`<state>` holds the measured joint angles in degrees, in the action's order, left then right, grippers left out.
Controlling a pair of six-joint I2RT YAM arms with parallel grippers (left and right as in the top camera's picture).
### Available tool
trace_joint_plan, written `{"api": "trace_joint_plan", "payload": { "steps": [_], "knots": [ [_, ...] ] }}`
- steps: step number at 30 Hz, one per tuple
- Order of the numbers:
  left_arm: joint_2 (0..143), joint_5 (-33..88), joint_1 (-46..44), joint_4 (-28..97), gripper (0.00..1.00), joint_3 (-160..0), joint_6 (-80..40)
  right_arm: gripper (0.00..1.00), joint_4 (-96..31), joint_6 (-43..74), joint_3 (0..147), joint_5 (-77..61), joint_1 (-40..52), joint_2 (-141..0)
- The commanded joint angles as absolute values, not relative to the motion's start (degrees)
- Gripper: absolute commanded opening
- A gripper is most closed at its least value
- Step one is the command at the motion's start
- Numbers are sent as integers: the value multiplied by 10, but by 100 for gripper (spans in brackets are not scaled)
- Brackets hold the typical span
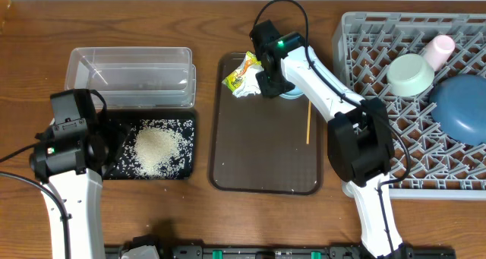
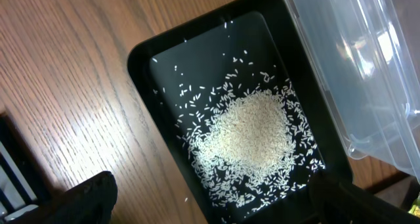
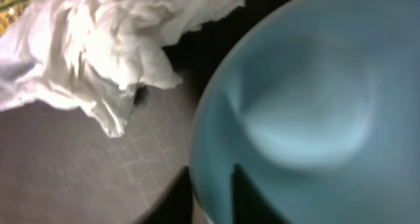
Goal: Sort waste into correct bins and load items into the dishwasher rack
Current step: 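Reach the right gripper to the light-blue saucer and grasp its rim, then lift the light-blue saucer and carry it into the dish rack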
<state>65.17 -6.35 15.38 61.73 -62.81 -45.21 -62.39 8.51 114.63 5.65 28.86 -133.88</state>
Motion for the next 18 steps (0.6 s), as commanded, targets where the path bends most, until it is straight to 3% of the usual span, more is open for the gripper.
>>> {"api": "trace_joint_plan", "payload": {
  "steps": [1,10,18],
  "knots": [
    [653,-68,157,621,96,-638,-458,1,-638,83,1159,71,291,-1345],
    [653,-68,157,621,96,-637,-458,1,-737,112,1268,70,289,-1284],
    [653,-68,157,621,96,-638,-458,1,-798,122,1314,40,239,-1139]
  ]
}}
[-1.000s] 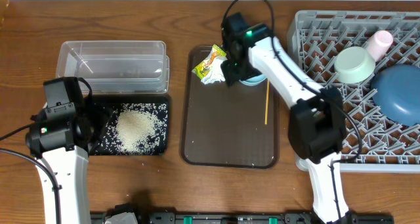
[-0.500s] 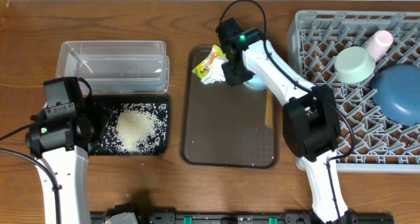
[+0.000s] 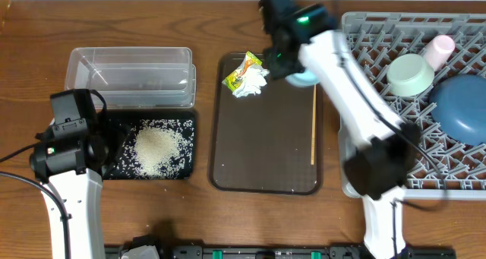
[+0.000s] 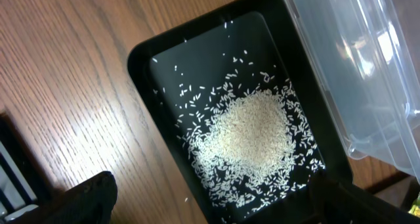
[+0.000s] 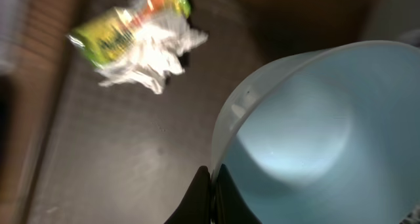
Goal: Sort waste into correct bins and load items into the dishwasher rack
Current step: 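Lift the light-blue saucer and carry it into the dish rack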
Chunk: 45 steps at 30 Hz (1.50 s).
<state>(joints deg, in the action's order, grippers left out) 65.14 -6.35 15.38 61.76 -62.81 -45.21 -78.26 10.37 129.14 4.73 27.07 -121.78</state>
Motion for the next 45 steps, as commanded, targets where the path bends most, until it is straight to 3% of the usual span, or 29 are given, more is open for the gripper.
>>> {"api": "trace_joint_plan", "payload": {
  "steps": [1,6,11,16,23,29,39,45],
  "knots": [
    [653,-68,157,621,96,-637,-458,1,-808,128,1314,40,225,-1120],
    [653,-68,157,621,96,-638,-458,1,-885,129,1314,-88,86,-1049],
    [653,-68,157,621,96,-638,-458,1,-973,-6,1291,-319,-97,-1038],
    [653,-68,157,621,96,-637,-458,1,-973,-145,1157,-533,-211,-1024],
    [653,-68,157,621,96,-637,-458,1,-973,-336,935,-738,-294,-1024],
    [653,-68,157,621,96,-637,-458,1,-971,-415,826,-758,-335,-1024],
    [653,-68,157,621,96,-637,-458,1,-933,-415,780,-697,-416,-1024],
    [653,-68,157,621,96,-638,-458,1,-923,-419,753,-736,-417,-1024]
  ]
}}
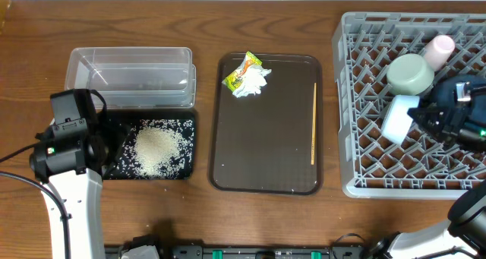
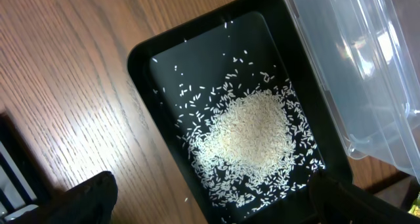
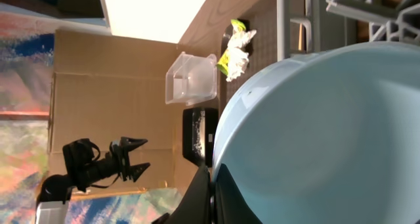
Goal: Sort waste into correct bins and load items into the dishwasher rack
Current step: 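Lift the light-blue saucer and carry it into the dish rack, then lower the saucer into the rack and release it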
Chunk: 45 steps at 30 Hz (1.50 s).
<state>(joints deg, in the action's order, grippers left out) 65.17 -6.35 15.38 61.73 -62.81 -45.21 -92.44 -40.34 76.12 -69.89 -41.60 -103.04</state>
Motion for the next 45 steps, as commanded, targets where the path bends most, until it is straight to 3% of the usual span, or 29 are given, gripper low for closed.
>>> {"api": "trace_joint_plan", "payload": {
  "steps": [1,12,20,32,45],
  "knots": [
    [653,-68,157,621,96,-638,-458,1,-924,-419,753,-744,-416,-1024],
    [653,-68,157,621,96,-637,-458,1,-919,-423,753,-808,-407,-1024],
    [653,-68,157,621,96,-637,-458,1,-870,-422,744,-759,-374,-1027],
    [653,-68,157,621,96,-638,-458,2,-801,-252,744,-602,-420,-1026],
    [653,-68,157,621,96,-638,-458,1,-865,-341,744,-763,-392,-1026]
  ]
}}
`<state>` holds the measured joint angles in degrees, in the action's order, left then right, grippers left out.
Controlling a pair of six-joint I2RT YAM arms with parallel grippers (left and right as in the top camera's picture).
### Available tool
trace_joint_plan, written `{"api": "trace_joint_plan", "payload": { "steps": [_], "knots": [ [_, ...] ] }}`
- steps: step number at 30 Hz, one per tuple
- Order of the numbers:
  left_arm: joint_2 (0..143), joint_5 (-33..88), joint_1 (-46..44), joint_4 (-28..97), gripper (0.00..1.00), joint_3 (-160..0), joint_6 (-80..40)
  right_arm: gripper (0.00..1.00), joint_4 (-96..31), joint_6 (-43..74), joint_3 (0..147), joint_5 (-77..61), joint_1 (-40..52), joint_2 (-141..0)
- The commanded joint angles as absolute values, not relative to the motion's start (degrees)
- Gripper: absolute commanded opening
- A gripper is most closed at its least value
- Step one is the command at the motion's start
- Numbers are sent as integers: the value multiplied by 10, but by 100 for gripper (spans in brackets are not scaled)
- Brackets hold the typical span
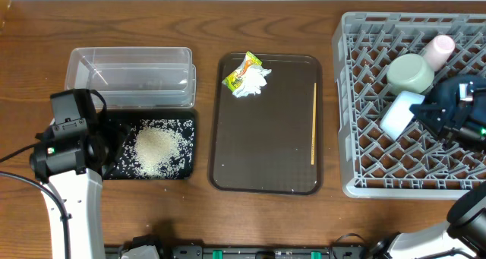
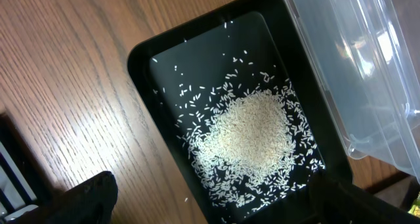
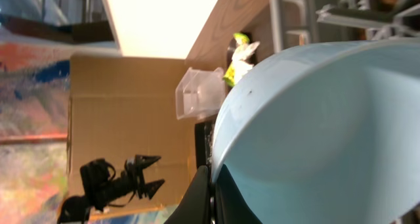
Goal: Sort waste into correct bins and load items into the dishwasher rack
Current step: 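Lower the saucer into the rack and release it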
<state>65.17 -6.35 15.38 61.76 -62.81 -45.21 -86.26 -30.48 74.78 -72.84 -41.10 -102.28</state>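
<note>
A light blue cup (image 1: 398, 113) lies tilted on its side over the left-middle of the grey dishwasher rack (image 1: 364, 69). My right gripper (image 1: 418, 112) is shut on its rim. The right wrist view is filled by the cup (image 3: 315, 132), with the fingers (image 3: 200, 191) pinching its edge. On the brown tray (image 1: 258, 160) lie a yellow-green wrapper with a crumpled napkin (image 1: 245, 75) and a chopstick (image 1: 313, 124). My left gripper (image 2: 210, 207) hangs open over the near end of the black tray of rice (image 2: 249, 132).
A clear plastic container (image 1: 129, 77) stands behind the black tray. A pale green cup (image 1: 410, 73) and a pink cup (image 1: 440, 49) sit at the back of the rack. My right arm covers the rack's right side.
The light blue cup has shifted slightly back and tilted a little more in the rack, still in my right gripper. The left arm has not moved.
My right gripper was at the light blue cup at the back right of the brown tray, beside the napkin. Then it held the cup above the tray. Later the cup was on its side over the rack, where it stays, still gripped.
</note>
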Motion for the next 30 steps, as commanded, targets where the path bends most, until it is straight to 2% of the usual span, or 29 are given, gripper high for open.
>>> {"api": "trace_joint_plan", "payload": {
  "steps": [1,4,11,23,28,30],
  "knots": [
    [653,-68,157,621,96,-637,-458,1,-861,-345,744,-756,-379,-1027],
    [653,-68,157,621,96,-638,-458,1,-828,-336,742,-729,-350,-1027],
    [653,-68,157,621,96,-637,-458,1,-719,-205,742,-657,-339,-1027],
    [653,-68,157,621,96,-638,-458,3,-720,-119,748,-501,-369,-995],
    [653,-68,157,621,96,-637,-458,24,-713,-32,748,-370,-384,-944],
    [653,-68,157,621,96,-638,-458,26,-714,-3,748,-335,-384,-927]
  ]
}}
